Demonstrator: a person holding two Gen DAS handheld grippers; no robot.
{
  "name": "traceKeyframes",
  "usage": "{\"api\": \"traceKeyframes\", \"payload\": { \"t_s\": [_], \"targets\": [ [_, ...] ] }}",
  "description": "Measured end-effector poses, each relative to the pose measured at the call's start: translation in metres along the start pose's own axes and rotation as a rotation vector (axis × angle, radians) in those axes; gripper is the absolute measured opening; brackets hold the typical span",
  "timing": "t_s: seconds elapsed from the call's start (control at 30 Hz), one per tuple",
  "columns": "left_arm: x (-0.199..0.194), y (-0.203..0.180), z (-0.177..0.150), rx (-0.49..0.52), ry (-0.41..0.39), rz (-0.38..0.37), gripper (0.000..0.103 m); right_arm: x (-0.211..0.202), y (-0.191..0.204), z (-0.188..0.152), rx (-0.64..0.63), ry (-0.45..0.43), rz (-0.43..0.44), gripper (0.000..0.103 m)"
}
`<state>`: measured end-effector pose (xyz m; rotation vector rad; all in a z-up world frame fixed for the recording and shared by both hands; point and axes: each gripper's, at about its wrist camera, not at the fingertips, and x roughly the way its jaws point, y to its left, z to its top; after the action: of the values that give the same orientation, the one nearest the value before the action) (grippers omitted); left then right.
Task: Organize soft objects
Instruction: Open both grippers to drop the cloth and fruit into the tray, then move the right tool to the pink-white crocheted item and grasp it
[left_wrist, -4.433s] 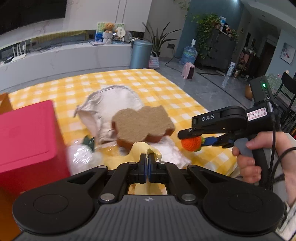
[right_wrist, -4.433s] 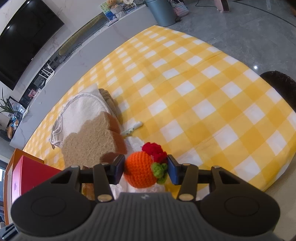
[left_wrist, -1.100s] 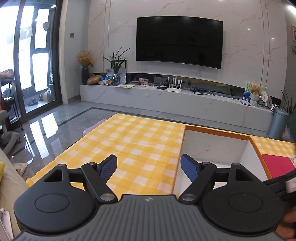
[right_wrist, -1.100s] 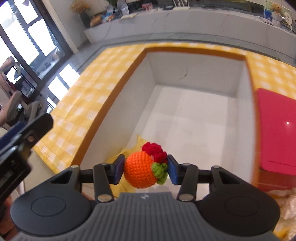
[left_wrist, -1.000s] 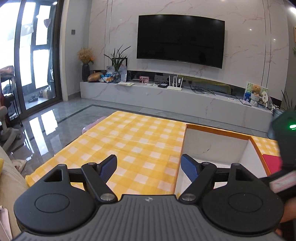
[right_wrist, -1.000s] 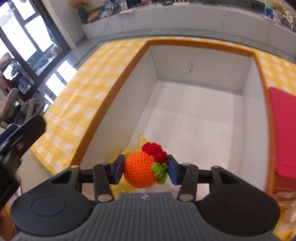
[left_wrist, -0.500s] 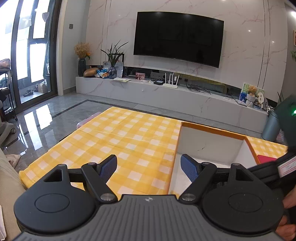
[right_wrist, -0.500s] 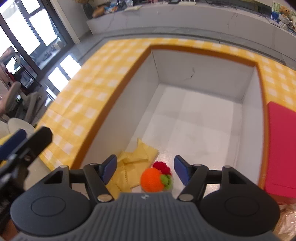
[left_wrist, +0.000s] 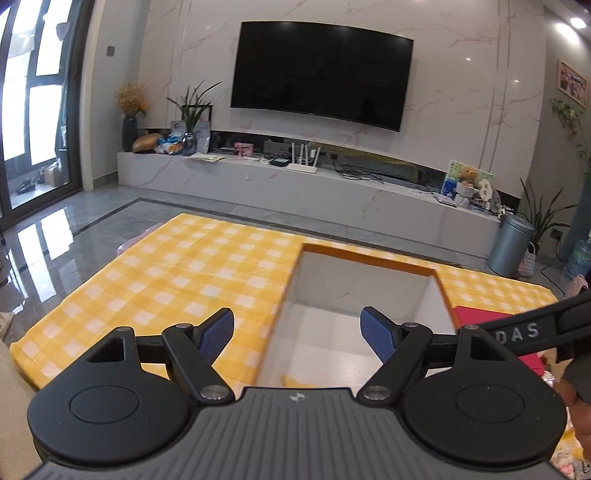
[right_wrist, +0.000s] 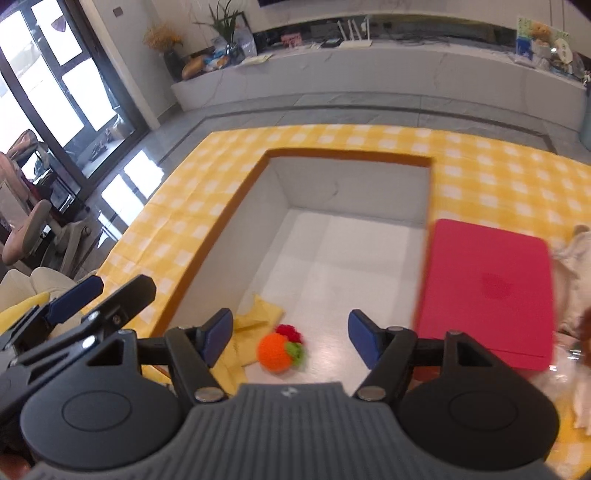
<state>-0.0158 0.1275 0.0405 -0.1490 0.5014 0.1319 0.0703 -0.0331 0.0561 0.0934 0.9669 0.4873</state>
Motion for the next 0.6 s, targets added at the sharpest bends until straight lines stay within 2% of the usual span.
{"api": "traceKeyframes", "payload": {
  "t_s": [0.2, 0.5, 0.6],
  "targets": [
    [-0.007, -0.039, -0.001, 0.07, -0.013, -0.033, 0.092, -0.044, -0.033, -0.017, 0.032, -0.059, -0.016, 0.069],
    [-0.006, -0.09, -0.01, 0.107, 0.022, -0.172, 0.092, -0.096, -0.079, -0.047, 0.08, -0.103, -0.061, 0.069],
    [-0.001, -0.109, -0.019, 0.157, 0.041, -0.226, 0.092, -0.106, -0.1, -0.06, 0.101, -0.102, -0.092, 0.069]
  ]
}}
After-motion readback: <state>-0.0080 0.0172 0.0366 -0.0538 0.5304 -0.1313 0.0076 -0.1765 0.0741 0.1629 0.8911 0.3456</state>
